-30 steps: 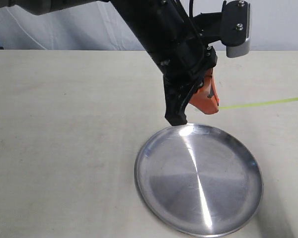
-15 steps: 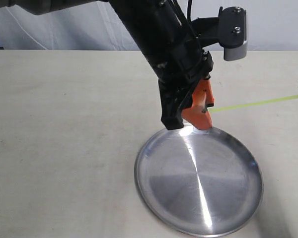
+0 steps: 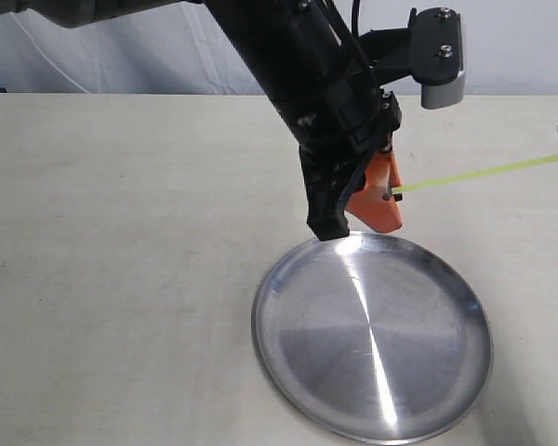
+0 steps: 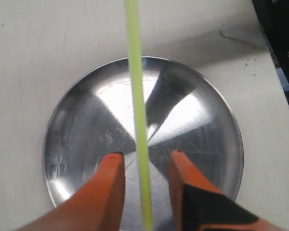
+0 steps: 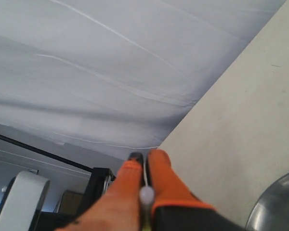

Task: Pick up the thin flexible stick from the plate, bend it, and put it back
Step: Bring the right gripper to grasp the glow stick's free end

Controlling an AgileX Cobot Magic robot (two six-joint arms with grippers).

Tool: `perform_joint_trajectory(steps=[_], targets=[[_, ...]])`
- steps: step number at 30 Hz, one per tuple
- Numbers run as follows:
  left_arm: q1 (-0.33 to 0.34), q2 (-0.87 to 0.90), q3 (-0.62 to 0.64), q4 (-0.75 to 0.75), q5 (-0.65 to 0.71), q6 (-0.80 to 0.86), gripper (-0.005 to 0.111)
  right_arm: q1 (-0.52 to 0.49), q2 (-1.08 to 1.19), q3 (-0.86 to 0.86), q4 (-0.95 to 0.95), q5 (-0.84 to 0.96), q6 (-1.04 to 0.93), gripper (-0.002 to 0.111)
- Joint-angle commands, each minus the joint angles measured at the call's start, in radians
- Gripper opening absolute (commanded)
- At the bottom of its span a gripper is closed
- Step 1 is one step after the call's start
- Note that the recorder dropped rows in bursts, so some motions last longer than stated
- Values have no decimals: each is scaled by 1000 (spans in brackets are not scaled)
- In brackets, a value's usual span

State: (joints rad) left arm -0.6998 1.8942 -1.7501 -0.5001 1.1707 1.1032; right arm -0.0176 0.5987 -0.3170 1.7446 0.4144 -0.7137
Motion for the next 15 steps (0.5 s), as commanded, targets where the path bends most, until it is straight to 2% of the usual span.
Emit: perform_joint_trajectory(steps=[1, 5, 8, 9, 13, 15], targets=[[-9, -12, 3, -55, -3, -3, 29, -4, 5, -7, 0, 24, -22, -1], [-12, -12, 3, -57, -1, -3, 35, -4, 5, -7, 0, 36, -42, -1], [-12, -12, 3, -57, -10, -3, 32, -4, 8, -7, 0, 42, -53, -1], [-12, -12, 3, -57, -13, -3, 29, -4, 19, -7, 0, 49, -55, -1], [-18, -12, 3, -32, -40, 27, 0, -4, 77, -12, 0, 100, -85, -1], [-20, -12, 3, -29, -37, 27, 0, -4, 111, -33, 0, 109, -125, -1]])
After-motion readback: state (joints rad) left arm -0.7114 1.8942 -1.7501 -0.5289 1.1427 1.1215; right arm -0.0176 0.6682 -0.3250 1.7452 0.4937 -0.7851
